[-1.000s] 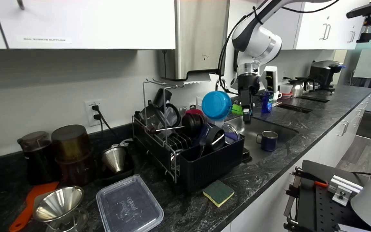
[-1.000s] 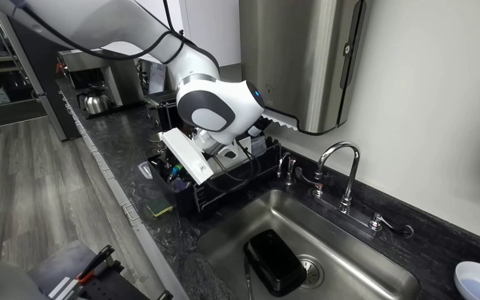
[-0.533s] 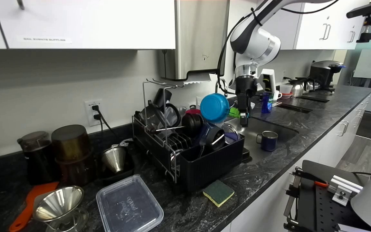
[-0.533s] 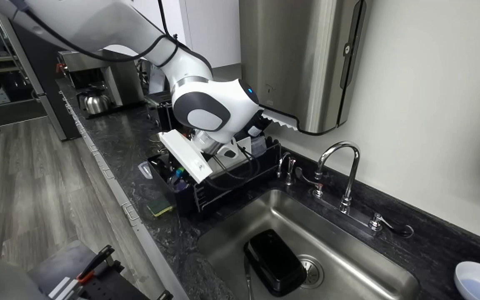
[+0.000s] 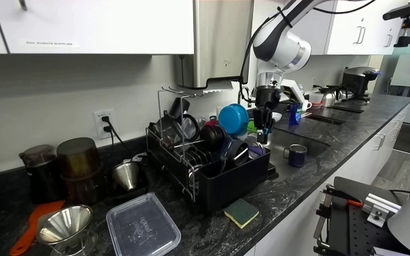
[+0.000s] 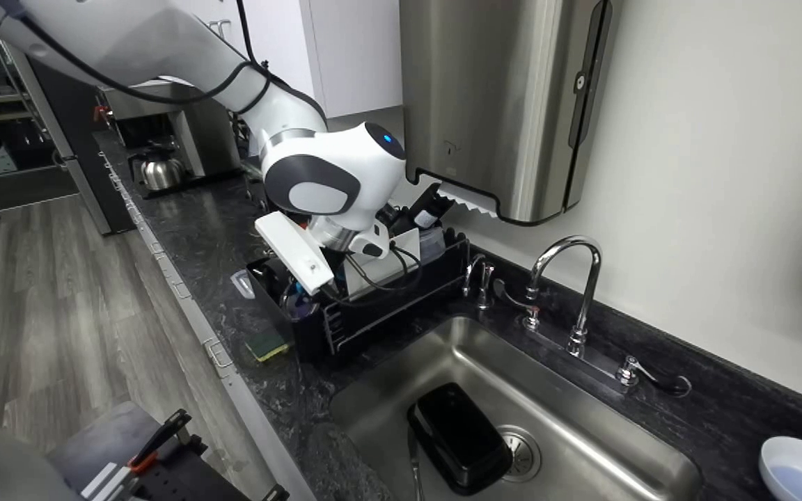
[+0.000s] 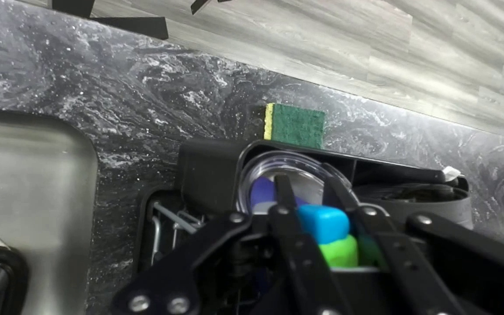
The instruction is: Put the blue pan on the the dish dryer
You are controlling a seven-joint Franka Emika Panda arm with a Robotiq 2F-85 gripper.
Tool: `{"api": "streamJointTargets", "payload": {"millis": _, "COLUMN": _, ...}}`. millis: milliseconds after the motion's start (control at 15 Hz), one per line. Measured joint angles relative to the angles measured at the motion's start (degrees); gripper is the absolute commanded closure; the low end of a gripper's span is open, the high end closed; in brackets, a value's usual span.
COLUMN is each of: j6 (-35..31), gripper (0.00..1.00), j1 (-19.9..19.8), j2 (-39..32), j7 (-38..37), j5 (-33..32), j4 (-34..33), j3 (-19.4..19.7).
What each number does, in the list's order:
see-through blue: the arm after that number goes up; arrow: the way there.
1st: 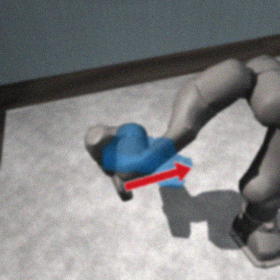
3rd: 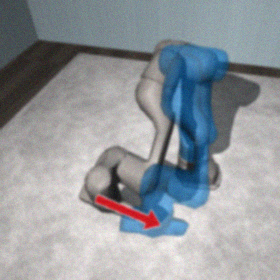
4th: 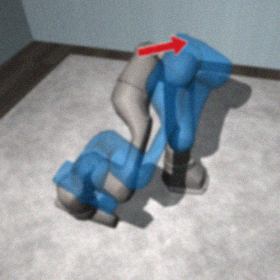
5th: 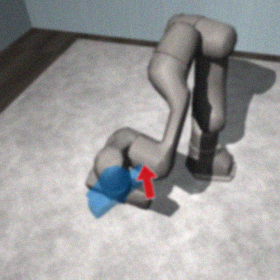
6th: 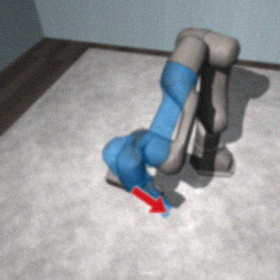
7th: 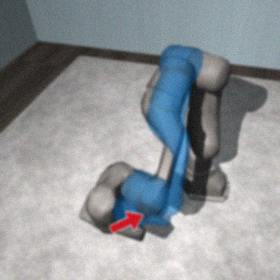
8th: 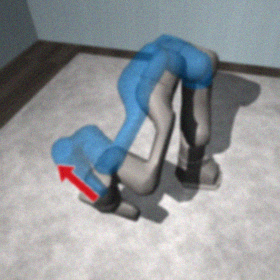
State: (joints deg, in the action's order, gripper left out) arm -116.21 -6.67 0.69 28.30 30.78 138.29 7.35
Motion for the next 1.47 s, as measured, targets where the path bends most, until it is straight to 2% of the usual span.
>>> {"api": "streamJointTargets", "payload": {"millis": 533, "j6": -0.35, "gripper": 0.94, "j1": 0.82, "j2": 1.44, "j7": -6.35, "j5": -1.98, "j4": 0.98, "j3": -0.46}}
{"api": "streamJointTargets", "payload": {"millis": 1467, "j6": 0.4, "gripper": 0.94, "j1": 0.9, "j2": 1.91, "j7": -9.98, "j5": -7.14, "j4": 1.23, "j3": -0.46}}
